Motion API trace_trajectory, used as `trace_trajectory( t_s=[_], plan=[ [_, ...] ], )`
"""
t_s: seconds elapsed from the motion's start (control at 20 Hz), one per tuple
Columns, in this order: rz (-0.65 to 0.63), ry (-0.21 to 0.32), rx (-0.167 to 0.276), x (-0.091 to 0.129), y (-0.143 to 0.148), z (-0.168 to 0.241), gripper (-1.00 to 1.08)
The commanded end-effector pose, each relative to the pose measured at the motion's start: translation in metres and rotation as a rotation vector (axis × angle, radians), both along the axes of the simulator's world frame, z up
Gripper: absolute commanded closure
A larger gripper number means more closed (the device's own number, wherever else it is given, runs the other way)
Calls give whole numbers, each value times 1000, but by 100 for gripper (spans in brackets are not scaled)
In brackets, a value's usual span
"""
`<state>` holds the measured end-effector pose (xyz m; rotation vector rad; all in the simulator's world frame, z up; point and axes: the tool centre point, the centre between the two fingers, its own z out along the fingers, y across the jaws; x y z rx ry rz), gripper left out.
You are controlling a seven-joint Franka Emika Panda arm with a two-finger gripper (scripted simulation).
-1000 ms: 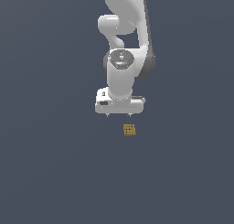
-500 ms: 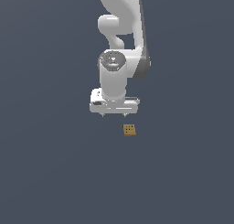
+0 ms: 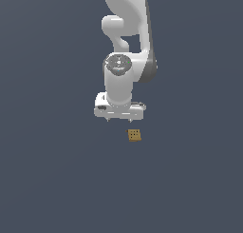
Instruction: Pick up the object and move it to a goal position.
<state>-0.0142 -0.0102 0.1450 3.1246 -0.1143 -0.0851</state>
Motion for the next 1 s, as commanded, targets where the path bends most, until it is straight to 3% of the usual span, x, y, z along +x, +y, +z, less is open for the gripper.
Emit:
trace_trajectory(
  t_s=[0.0, 0.95],
  plan=[
    [-33, -1, 0, 0, 2, -2, -92],
    [-485, -15, -6, 4, 28, -30, -92]
  ],
)
